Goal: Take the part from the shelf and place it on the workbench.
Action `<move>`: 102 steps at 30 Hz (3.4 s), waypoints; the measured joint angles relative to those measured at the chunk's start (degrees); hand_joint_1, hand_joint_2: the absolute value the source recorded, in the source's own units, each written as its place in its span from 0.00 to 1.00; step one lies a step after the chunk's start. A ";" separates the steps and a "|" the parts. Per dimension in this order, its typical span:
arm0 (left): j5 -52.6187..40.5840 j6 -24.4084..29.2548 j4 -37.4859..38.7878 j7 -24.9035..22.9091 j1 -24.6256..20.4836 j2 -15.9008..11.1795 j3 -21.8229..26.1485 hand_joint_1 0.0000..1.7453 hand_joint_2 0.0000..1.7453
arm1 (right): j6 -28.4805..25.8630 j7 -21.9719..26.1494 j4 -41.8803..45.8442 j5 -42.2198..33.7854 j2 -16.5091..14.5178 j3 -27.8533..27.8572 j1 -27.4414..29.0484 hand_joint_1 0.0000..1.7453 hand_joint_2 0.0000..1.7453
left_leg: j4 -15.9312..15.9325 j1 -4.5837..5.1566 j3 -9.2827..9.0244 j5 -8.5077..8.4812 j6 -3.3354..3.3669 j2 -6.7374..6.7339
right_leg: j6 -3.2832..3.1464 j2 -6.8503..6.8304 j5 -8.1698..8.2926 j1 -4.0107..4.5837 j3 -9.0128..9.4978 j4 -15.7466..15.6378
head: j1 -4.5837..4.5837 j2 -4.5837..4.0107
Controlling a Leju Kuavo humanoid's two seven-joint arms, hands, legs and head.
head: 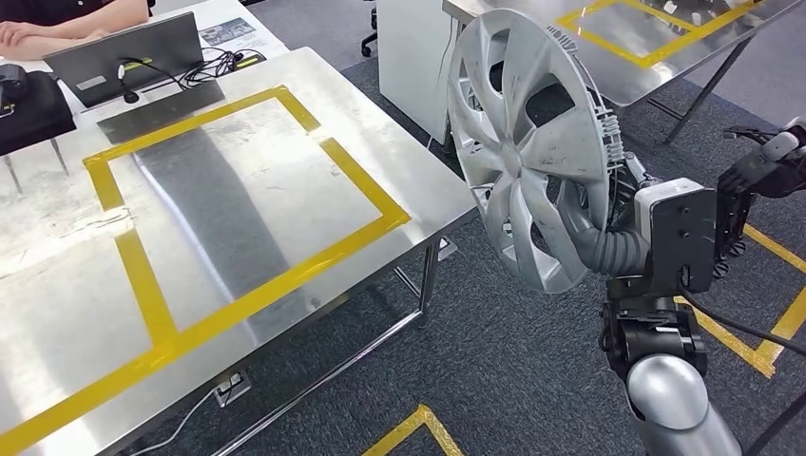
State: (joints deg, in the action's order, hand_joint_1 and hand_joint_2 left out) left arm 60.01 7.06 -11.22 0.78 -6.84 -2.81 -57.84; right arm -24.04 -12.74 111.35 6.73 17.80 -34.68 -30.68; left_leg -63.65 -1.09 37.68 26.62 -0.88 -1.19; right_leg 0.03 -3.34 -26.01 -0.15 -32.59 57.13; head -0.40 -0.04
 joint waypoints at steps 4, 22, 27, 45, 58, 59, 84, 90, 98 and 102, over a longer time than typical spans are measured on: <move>0.18 -0.02 0.01 0.45 -0.09 -0.08 0.01 0.00 0.00 | -0.26 0.07 -0.33 -0.07 -0.08 -0.07 -0.16 1.00 1.00 | 4.57 0.28 -2.76 -0.68 1.30 -0.17 | 1.20 -1.19 -0.43 0.32 -0.49 1.19 | -0.05 0.00; 1.71 0.00 0.04 0.31 0.10 -0.10 0.06 0.00 0.00 | -0.30 -0.91 -1.83 1.25 -0.38 -0.78 0.28 1.00 1.00 | 4.36 -0.19 -0.14 -2.50 0.41 5.56 | -0.22 4.46 -0.35 0.07 0.85 -0.39 | -2.31 0.00; 2.91 0.33 0.07 1.97 0.01 -0.45 0.40 0.00 0.00 | -0.34 0.13 -2.96 2.62 -1.26 -1.25 0.61 1.00 1.00 | -9.79 -0.06 6.12 4.20 -0.12 1.67 | -0.61 1.74 0.24 -0.07 0.72 -1.16 | -0.79 0.00; 3.00 0.02 0.09 2.39 -0.11 -2.14 0.97 0.00 0.00 | -0.61 2.05 -8.55 3.48 -3.82 -3.56 1.30 1.00 1.00 | 4.82 0.16 -2.48 -1.41 2.49 4.89 | 1.58 3.20 -3.82 -0.15 -5.42 11.96 | -2.08 0.00; 3.29 -0.52 0.05 1.64 -0.08 -2.14 1.50 0.00 0.00 | -1.07 3.55 -13.02 2.88 -6.67 -4.01 -1.59 1.00 1.00 | -9.91 -0.13 5.98 3.96 -0.31 1.74 | -0.63 1.73 0.25 0.08 0.11 -0.63 | -0.41 0.00; 3.20 -0.63 0.05 1.72 -0.04 -2.13 1.50 0.00 0.00 | -1.16 3.61 -13.53 2.91 -6.90 -4.08 -1.72 1.00 1.00 | -8.61 -0.17 5.10 2.93 -0.36 1.56 | -0.57 1.25 0.20 0.08 0.05 -0.46 | -0.17 0.00; 1.64 -1.88 -0.19 1.70 -0.34 0.17 1.48 0.00 0.00 | 4.34 -7.47 -33.68 28.67 -13.03 -9.00 -20.49 1.00 1.00 | 4.57 0.24 -0.33 -2.87 2.42 3.54 | 1.50 3.33 -0.77 0.47 -0.81 1.05 | -2.02 0.00; 1.03 -2.07 -0.20 1.67 -0.96 0.24 1.41 0.00 0.00 | 10.11 -10.76 -43.05 38.12 -14.27 -12.06 -24.23 1.00 1.00 | 5.47 0.27 -0.69 -3.60 1.73 3.44 | 1.01 3.34 -0.47 0.49 -0.94 1.08 | -0.84 0.00; 0.59 -2.40 -0.24 1.15 -1.26 0.49 1.17 0.00 0.00 | 12.91 -11.76 -52.88 44.05 -15.72 -15.77 -27.38 1.00 1.00 | 5.56 0.30 -0.66 -3.71 1.47 3.39 | 0.89 3.36 -0.40 0.47 -1.01 1.11 | -0.46 0.00; 0.13 -2.45 -0.30 0.92 -1.51 0.78 0.84 0.00 0.00 | 14.64 -11.91 -56.50 47.75 -16.68 -17.19 -28.53 1.00 1.00 | 5.56 0.39 -0.64 -3.70 1.47 3.40 | 0.90 3.36 -0.40 0.41 -0.95 1.00 | -0.45 0.00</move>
State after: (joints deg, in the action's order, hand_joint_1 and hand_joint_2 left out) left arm 60.15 4.61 -11.51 1.70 -8.35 -2.03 -57.01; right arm -9.39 -24.65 54.85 54.48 1.12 -51.86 -59.21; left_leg -58.09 -0.71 37.04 22.93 0.59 2.22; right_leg 0.94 0.03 -26.41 0.26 -33.54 58.12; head -0.85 -0.04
